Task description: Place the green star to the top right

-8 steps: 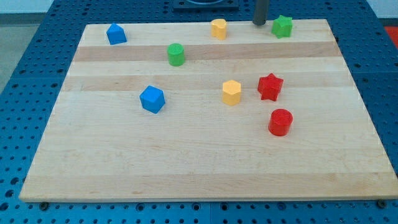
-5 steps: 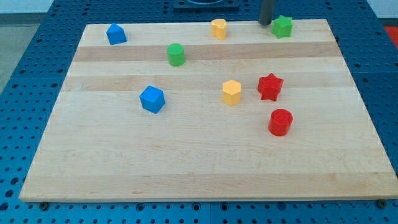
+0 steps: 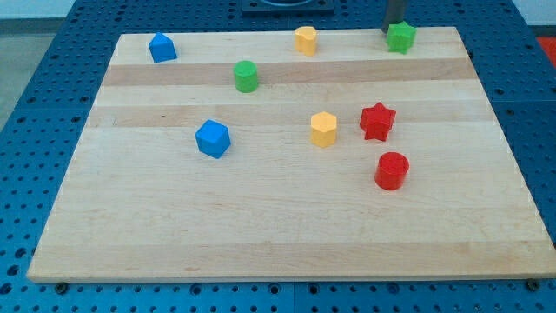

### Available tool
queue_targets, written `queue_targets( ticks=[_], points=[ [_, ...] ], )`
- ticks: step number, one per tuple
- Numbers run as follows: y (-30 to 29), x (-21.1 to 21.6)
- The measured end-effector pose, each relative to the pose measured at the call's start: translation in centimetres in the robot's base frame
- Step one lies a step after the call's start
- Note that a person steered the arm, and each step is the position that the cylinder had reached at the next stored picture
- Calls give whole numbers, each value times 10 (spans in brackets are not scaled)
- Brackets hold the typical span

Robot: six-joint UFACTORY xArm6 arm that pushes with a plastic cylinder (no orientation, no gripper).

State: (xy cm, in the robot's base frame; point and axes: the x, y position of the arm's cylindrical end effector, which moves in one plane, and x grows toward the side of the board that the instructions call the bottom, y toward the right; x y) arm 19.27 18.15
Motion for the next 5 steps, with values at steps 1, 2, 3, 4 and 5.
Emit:
queue_targets(
  ticks=[1,2,3,4,5],
  points=[
    [0,0],
    [1,0],
    [4,7],
    [4,14],
    [0,13]
  ],
)
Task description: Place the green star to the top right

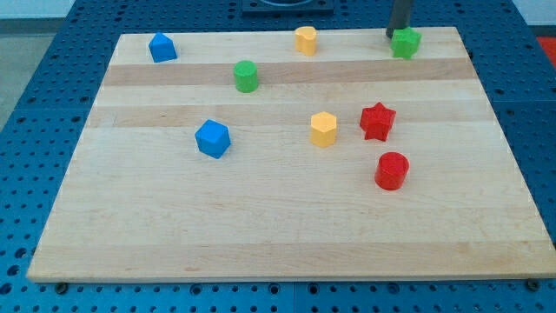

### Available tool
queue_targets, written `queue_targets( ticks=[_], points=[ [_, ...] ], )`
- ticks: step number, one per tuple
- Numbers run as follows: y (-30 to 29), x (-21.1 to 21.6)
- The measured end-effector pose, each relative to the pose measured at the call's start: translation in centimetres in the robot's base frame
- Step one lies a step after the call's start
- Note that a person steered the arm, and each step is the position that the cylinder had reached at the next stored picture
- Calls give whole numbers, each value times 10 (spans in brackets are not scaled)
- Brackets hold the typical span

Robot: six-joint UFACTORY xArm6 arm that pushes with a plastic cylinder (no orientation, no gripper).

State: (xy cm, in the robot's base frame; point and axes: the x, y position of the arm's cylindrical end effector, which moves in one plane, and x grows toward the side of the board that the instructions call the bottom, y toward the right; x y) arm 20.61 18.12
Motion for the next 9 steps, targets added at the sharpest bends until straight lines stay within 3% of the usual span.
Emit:
queue_targets(
  ticks=[2,3,9],
  points=[
    [-64,1],
    [-66,19],
    [-26,28]
  ],
)
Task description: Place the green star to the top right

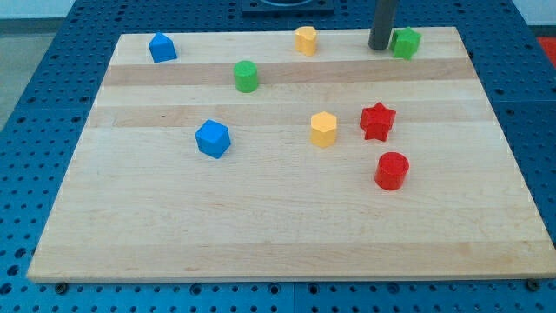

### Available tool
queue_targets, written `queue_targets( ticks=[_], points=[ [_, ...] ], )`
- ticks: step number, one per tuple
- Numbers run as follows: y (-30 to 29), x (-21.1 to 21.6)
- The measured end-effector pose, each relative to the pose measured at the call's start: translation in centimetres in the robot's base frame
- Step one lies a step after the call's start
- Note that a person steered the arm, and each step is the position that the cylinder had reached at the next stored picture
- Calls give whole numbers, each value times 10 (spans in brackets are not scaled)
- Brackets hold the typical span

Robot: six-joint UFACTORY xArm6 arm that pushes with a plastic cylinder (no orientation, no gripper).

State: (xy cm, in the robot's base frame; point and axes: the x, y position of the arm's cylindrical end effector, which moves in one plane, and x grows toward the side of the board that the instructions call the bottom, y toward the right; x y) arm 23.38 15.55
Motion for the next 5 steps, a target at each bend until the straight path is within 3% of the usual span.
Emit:
queue_targets(
  ticks=[5],
  points=[
    [22,0]
  ],
)
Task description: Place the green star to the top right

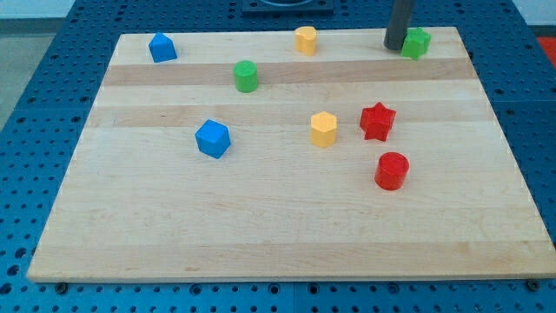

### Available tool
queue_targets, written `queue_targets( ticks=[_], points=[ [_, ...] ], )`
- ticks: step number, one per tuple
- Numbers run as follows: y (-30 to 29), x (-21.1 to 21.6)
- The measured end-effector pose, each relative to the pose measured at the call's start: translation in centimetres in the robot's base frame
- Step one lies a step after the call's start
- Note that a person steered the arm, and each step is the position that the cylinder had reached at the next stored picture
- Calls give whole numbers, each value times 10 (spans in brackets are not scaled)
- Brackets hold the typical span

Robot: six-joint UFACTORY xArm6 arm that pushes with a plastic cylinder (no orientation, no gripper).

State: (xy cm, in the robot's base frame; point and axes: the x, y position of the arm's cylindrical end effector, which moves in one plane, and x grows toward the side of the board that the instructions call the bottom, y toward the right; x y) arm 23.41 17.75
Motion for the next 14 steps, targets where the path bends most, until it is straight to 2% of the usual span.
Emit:
queue_targets(
  ticks=[3,5,9,10,12,13,14],
  points=[
    [-30,8],
    [-64,100],
    [-74,95],
    [-121,72],
    [-148,67],
    [-189,67],
    [-192,67]
  ],
)
